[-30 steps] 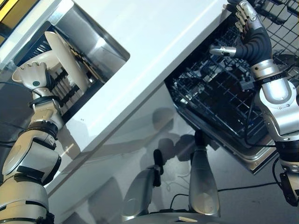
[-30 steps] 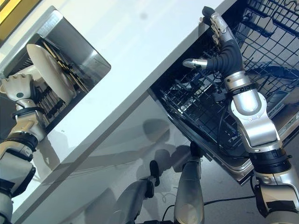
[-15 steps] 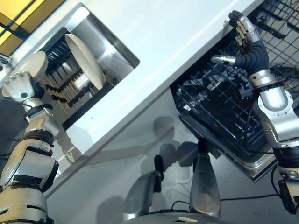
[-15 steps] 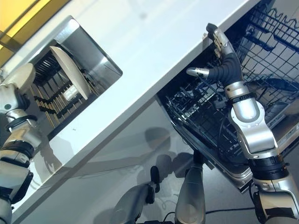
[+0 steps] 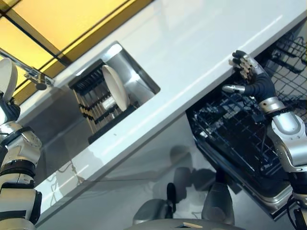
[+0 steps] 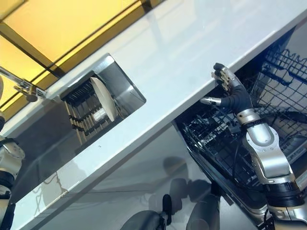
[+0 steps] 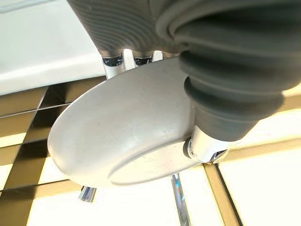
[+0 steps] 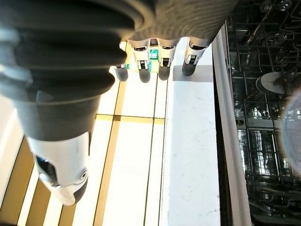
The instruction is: Pick up plates and place into dishwasher.
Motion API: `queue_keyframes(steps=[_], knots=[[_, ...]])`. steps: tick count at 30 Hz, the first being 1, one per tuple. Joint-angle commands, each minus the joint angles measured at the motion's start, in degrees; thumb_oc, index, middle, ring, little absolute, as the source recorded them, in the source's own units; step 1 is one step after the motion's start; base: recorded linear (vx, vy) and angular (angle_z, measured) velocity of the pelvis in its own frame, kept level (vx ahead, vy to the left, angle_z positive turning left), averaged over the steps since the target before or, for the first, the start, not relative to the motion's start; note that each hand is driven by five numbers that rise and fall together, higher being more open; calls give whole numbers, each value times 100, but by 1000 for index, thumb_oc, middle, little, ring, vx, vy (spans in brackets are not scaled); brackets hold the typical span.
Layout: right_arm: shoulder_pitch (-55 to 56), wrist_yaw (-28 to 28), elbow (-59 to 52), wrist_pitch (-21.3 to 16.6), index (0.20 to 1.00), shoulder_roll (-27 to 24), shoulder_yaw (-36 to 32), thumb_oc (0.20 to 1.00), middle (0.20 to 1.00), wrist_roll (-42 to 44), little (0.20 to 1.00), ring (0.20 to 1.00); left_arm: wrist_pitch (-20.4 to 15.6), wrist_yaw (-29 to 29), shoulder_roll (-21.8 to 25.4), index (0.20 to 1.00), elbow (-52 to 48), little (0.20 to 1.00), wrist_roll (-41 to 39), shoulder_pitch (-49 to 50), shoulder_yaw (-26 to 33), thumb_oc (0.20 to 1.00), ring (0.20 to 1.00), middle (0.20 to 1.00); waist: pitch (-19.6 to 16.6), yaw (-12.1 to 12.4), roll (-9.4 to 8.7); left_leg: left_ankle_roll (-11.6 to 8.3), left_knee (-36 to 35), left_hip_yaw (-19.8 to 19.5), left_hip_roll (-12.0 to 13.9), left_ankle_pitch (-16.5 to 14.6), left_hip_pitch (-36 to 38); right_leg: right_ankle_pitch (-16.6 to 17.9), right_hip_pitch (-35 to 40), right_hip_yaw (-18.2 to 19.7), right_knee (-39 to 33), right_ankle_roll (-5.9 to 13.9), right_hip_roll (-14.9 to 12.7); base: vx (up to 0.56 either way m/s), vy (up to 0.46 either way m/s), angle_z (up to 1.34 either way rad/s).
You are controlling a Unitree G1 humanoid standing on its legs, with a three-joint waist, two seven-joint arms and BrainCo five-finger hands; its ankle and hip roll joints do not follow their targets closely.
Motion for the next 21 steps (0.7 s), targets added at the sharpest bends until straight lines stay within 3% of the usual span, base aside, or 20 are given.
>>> queue_keyframes(steps=[1,5,11,21], knots=[[422,207,-762,-592,1000,202,-265,1000,1000,299,1000,1000,-642,-96,583,200,-689,200,-481,456,211,200,200,200,-1030,217,-345,-79,-443,-68,-45,606,204,-275,793,241,-183,191,-277,-7,-209,28],[798,402,-1036,-694,1000,375,-627,1000,1000,431,1000,1000,-899,-599,341,200,-1847,200,-803,1067,611,200,200,200,-1286,267,-421,-68,-490,-130,33,553,338,-317,1122,173,-407,164,-175,-14,-225,12],[934,539,-1373,-551,1000,632,-1027,1000,1000,583,1000,1000,-962,-2108,-31,200,-3795,200,-1103,1476,787,200,200,200,-1696,439,-690,-41,-520,-206,163,463,453,-338,1608,33,-811,126,27,-3,-249,18],[421,632,-1394,-831,1000,829,-936,1000,1000,623,1000,1000,-852,-3261,-368,200,-4996,200,-1334,1431,626,200,200,200,-2037,704,-989,-57,-506,-295,312,351,528,-321,1984,-87,-1187,69,278,-30,-152,9]])
